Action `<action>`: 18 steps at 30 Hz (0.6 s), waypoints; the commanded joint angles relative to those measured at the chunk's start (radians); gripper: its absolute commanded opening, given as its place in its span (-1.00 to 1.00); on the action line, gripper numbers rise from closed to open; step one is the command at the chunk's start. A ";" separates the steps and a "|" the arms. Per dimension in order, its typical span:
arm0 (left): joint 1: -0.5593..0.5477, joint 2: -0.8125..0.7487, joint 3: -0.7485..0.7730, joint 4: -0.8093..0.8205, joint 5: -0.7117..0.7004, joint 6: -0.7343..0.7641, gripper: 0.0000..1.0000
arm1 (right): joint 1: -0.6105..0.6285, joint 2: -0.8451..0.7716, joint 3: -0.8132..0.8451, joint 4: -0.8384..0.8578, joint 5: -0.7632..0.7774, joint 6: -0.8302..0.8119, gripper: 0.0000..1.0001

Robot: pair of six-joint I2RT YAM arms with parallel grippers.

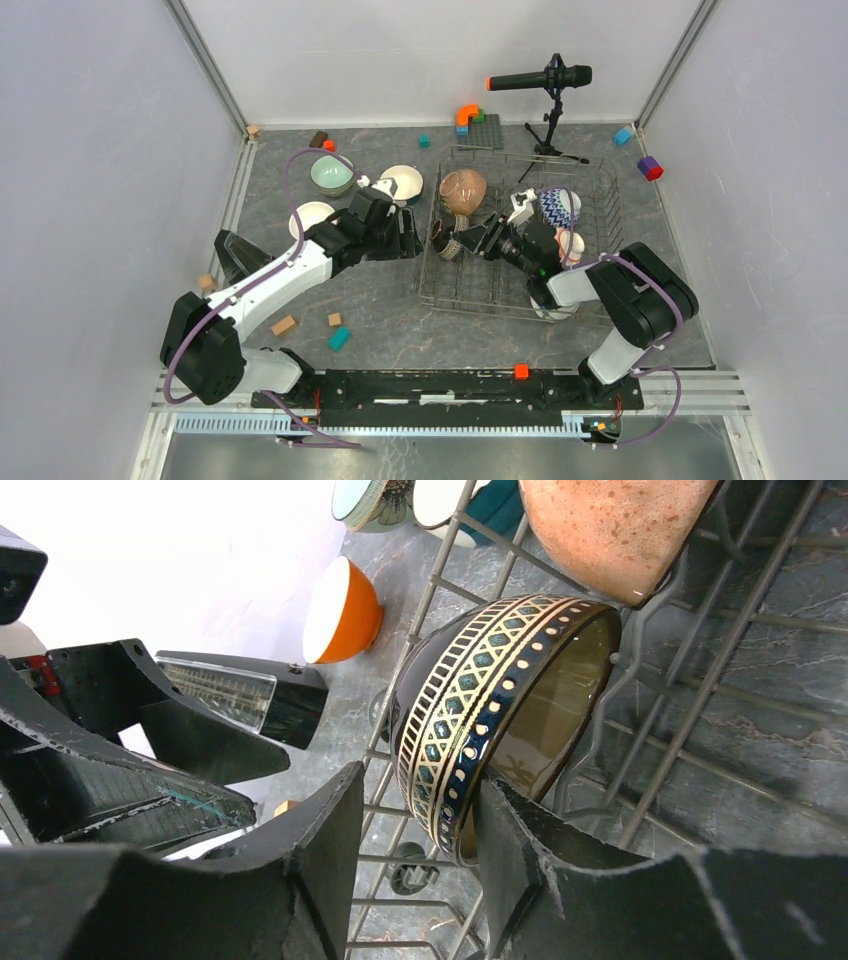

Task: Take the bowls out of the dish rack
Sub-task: Pick up the bowl from the dish rack.

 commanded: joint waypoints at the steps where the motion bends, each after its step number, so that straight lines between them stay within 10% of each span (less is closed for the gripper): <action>1: -0.007 0.014 0.040 0.002 -0.005 0.026 0.55 | 0.005 0.033 0.039 0.173 -0.084 0.049 -0.04; 18: -0.015 0.040 0.036 0.002 -0.003 -0.001 0.51 | 0.016 0.133 0.085 0.310 -0.152 0.130 -0.22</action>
